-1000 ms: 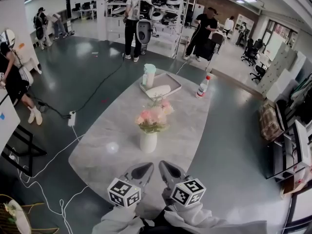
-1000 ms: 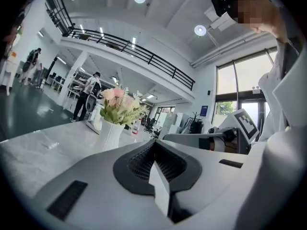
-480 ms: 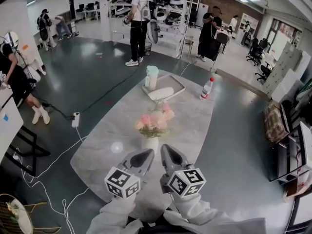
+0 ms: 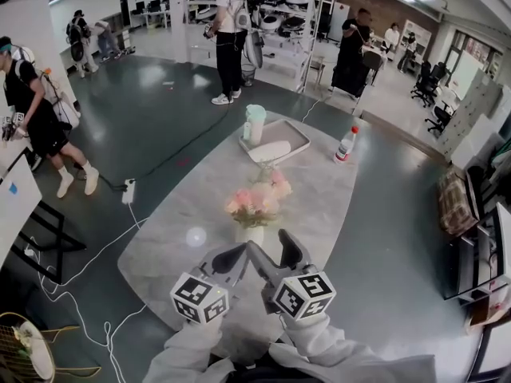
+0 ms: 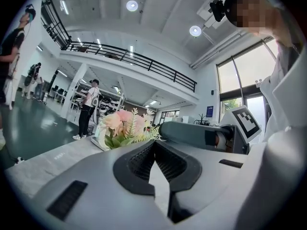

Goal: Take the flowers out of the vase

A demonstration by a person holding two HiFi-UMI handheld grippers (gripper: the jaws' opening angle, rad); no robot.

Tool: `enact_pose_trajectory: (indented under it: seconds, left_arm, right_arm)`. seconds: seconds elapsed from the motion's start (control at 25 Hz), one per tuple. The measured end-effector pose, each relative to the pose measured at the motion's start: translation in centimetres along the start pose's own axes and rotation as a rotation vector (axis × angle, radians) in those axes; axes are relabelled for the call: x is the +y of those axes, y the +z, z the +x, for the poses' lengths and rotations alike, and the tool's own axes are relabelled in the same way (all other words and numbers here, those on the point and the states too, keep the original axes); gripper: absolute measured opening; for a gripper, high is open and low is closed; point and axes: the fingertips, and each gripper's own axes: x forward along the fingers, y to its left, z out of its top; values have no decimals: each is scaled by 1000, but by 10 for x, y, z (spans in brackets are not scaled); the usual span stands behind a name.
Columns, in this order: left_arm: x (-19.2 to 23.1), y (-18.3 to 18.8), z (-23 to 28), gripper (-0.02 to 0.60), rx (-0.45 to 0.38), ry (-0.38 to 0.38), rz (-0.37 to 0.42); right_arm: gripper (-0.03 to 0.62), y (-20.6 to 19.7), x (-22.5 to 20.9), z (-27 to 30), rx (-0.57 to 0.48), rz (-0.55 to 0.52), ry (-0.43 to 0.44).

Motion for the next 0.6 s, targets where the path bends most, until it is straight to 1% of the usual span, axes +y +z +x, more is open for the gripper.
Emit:
enact_pose_trajectory:
  seconds: [0.08, 0.12, 0.16, 0.24, 0.4, 0.6]
  left_arm:
    - [1, -2, 1, 2, 3, 7, -7]
    - [2, -4, 0, 2, 5, 9, -9]
    - [2, -5, 0, 2, 7, 12, -12]
    - [4, -8, -2, 2, 10, 18, -15]
    - [9, -12, -4, 2, 15, 35, -17]
    - [16, -17, -5, 2, 30, 53, -24]
  right_arm:
    - [500, 0, 0, 3, 4, -16, 3]
    - [540, -1, 1, 5, 8, -33, 5]
    - [564, -2, 1, 5, 14, -51, 6]
    - [581, -6, 1, 6, 25, -71, 6]
    - [583, -12, -10, 8, 43, -78, -13]
    - [583, -19, -14, 15, 75, -104, -1]
